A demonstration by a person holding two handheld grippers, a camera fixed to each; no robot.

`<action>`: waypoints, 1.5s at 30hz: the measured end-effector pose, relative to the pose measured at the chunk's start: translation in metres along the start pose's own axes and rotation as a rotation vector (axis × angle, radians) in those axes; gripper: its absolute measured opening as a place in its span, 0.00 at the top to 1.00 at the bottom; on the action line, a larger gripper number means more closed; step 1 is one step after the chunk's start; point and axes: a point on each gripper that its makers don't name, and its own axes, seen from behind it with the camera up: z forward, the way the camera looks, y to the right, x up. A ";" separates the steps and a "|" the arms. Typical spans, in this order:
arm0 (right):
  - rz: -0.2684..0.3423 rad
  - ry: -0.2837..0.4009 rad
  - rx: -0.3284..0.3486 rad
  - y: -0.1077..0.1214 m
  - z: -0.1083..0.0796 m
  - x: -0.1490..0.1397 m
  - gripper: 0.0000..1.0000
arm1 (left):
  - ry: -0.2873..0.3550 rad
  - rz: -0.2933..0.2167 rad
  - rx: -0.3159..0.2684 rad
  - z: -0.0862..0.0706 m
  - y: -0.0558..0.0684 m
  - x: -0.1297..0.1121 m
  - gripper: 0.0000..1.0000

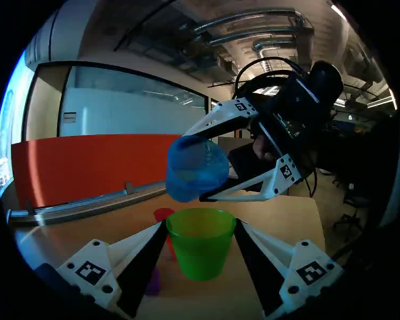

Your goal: Pour water

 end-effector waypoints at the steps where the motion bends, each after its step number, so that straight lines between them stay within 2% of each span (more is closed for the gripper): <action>1: -0.006 -0.001 0.001 0.000 0.000 0.000 0.08 | 0.000 0.001 0.000 0.000 0.000 0.000 0.11; 20: -0.087 -0.015 0.002 0.006 0.001 0.001 0.09 | 0.003 0.004 -0.007 0.002 0.004 0.003 0.11; 45: -0.151 -0.029 -0.001 0.011 0.004 0.001 0.08 | 0.006 0.008 -0.019 0.004 0.008 0.005 0.11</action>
